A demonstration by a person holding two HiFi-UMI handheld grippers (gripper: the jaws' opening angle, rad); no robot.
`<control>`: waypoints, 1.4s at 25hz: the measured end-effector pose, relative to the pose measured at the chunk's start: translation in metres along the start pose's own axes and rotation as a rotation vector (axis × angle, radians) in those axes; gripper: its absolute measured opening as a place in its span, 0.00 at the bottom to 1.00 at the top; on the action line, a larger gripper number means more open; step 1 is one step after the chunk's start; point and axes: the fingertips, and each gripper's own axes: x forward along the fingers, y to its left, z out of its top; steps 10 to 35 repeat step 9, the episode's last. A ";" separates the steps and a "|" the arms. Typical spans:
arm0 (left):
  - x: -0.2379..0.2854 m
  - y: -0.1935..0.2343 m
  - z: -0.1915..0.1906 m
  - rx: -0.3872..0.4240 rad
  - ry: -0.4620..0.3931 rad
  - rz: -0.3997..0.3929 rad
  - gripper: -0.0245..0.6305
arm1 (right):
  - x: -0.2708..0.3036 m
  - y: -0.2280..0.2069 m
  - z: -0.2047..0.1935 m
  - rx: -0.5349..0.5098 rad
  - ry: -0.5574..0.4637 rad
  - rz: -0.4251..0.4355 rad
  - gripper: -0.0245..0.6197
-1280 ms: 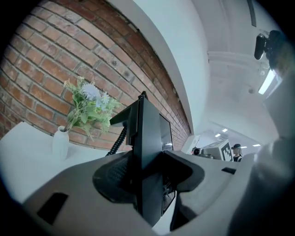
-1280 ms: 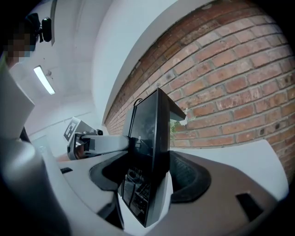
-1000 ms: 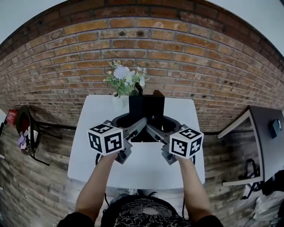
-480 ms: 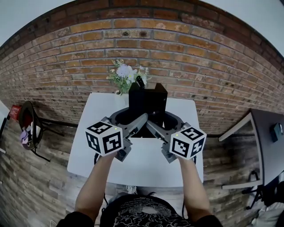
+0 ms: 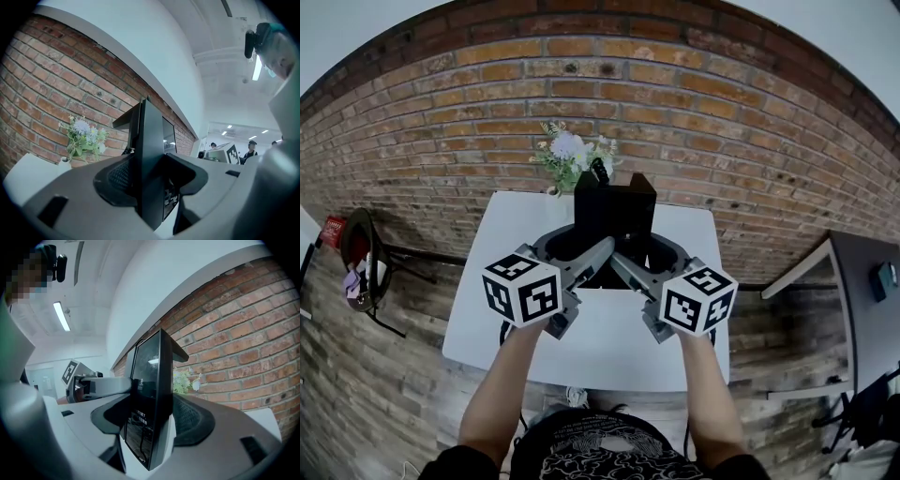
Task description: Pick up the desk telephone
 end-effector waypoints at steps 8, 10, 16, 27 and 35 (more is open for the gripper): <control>-0.002 0.000 0.000 -0.004 0.000 -0.001 0.34 | 0.000 0.002 0.000 0.002 -0.001 -0.003 0.46; -0.002 0.000 0.000 -0.004 0.001 -0.001 0.34 | 0.000 0.002 -0.001 0.003 -0.001 -0.003 0.46; -0.002 0.000 0.000 -0.004 0.001 -0.001 0.34 | 0.000 0.002 -0.001 0.003 -0.001 -0.003 0.46; -0.002 0.000 0.000 -0.004 0.001 -0.001 0.34 | 0.000 0.002 -0.001 0.003 -0.001 -0.003 0.46; -0.002 0.000 0.000 -0.004 0.001 -0.001 0.34 | 0.000 0.002 -0.001 0.003 -0.001 -0.003 0.46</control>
